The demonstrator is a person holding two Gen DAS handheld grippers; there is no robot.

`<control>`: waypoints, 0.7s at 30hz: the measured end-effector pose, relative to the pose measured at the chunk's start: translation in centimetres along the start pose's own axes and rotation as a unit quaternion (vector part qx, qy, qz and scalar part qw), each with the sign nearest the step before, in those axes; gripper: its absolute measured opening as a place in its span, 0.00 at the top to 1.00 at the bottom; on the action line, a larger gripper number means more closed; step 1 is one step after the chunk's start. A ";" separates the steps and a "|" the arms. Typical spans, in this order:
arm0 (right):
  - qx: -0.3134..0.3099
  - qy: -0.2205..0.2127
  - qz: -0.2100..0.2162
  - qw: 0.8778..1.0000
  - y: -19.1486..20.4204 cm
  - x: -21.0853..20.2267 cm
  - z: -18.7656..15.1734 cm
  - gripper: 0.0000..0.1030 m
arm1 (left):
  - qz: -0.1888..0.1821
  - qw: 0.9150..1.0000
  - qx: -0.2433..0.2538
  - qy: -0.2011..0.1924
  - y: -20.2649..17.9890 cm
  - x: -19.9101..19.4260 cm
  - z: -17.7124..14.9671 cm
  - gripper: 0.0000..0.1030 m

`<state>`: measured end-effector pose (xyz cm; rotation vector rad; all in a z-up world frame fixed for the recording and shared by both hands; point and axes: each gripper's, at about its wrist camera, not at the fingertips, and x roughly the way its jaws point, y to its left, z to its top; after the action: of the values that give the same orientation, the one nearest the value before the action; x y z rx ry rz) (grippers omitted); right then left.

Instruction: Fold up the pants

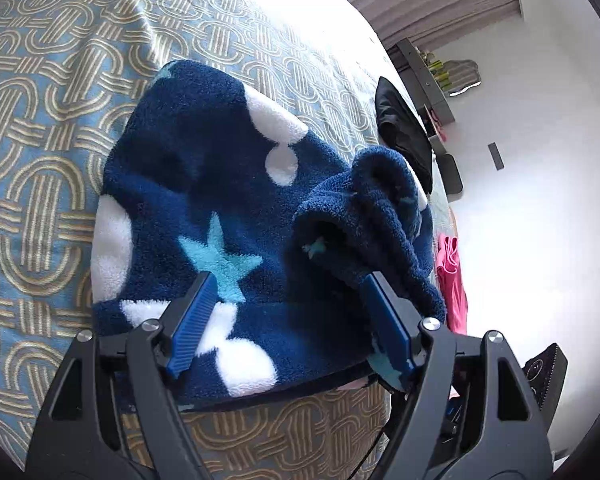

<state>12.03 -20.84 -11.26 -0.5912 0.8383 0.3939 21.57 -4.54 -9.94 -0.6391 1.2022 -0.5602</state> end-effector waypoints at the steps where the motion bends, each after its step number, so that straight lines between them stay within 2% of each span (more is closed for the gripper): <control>1: 0.006 0.000 0.003 1.000 0.0 -0.2 0.1 0.81 | 0.001 1.000 0.001 -0.003 -0.1 -0.3 -0.2 0.26; 5: 0.021 -0.001 0.005 1.000 -0.6 -0.5 0.4 0.81 | -0.001 1.000 0.019 -0.005 -1.0 -1.0 -0.7 0.26; 8: 0.033 -0.002 0.009 0.999 -0.7 -0.5 0.4 0.79 | -0.018 1.000 0.017 0.003 -1.8 -0.6 -0.4 0.18; 14: 0.041 -0.003 0.010 0.999 -0.6 -0.4 0.1 0.79 | -0.042 0.999 0.003 0.031 -3.2 1.8 0.4 0.18; 21: 0.043 -0.004 0.010 0.999 -0.4 -0.7 -0.2 0.79 | -0.043 0.998 0.030 0.032 -5.1 1.6 0.6 0.18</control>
<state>11.67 -21.32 -10.67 -0.5012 0.8494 0.3775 22.29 -9.15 -7.25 -0.6278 1.2173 -0.6915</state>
